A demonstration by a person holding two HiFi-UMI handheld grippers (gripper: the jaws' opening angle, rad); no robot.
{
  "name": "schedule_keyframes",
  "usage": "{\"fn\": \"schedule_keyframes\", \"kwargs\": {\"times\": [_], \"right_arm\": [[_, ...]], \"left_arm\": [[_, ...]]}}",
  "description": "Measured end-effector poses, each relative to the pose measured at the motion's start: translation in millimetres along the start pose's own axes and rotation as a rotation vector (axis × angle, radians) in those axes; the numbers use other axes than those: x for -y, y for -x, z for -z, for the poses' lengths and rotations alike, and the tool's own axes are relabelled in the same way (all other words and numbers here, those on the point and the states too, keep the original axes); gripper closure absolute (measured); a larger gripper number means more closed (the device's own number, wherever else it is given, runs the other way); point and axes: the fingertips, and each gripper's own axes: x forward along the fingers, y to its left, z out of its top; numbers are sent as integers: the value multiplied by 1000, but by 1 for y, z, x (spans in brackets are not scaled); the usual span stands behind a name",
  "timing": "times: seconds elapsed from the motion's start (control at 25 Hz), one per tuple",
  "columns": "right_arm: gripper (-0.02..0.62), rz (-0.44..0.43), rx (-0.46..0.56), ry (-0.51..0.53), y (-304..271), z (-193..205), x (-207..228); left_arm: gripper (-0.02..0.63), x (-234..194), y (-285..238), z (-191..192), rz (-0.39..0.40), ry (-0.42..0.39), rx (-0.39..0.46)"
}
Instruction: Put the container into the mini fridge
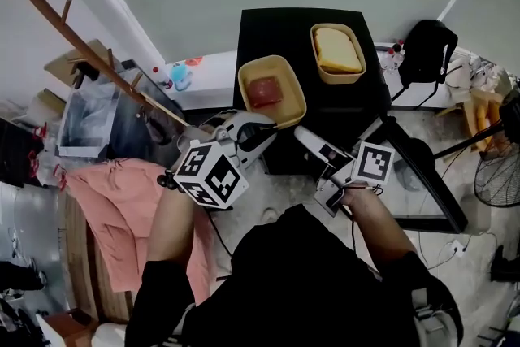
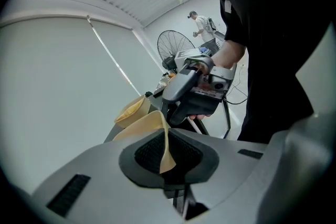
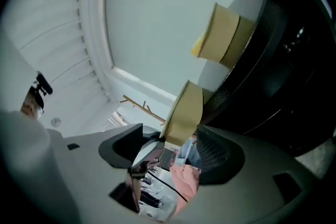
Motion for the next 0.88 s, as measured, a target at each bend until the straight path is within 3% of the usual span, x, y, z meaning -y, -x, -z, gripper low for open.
{"fn": "schedule_keyframes", "kwargs": {"times": [0.24, 0.6, 0.88], "right_arm": [[282, -58, -35, -124, -14, 3, -1], [270, -46, -45, -240, -29, 9, 17], [270, -73, -83, -271, -37, 16, 12]], "left_arm": [[571, 11, 14, 1, 12, 21, 26], [572, 19, 29, 4, 28, 72, 63], [572, 33, 33, -5, 45, 89, 78]]}}
